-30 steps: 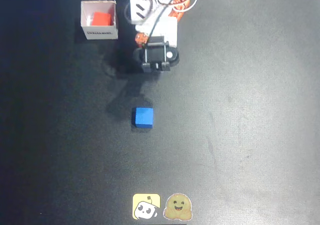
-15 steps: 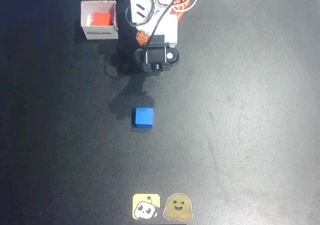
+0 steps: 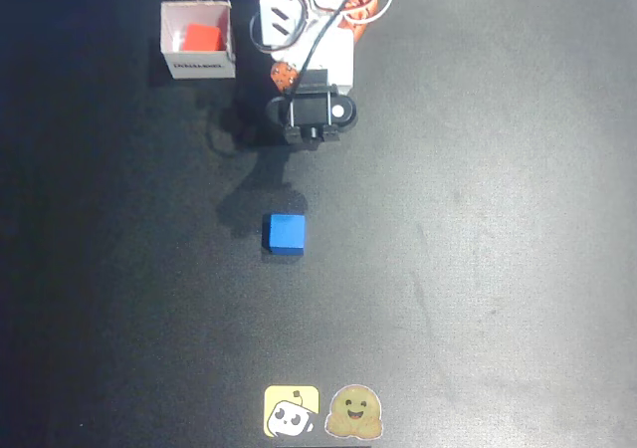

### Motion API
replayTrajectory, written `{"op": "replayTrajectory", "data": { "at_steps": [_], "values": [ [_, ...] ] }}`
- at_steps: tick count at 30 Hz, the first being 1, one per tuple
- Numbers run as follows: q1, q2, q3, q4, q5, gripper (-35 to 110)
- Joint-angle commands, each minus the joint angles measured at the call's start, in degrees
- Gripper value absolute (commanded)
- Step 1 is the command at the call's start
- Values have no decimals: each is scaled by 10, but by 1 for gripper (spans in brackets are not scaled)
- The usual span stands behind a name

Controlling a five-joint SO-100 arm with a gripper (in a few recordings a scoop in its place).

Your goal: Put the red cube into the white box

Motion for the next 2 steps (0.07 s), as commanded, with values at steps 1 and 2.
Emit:
{"op": "replayTrajectory", "data": {
  "at_steps": [1,2],
  "values": [
    [6,3,-3,2,5,0],
    [6,3,-3,2,5,0]
  ]
}}
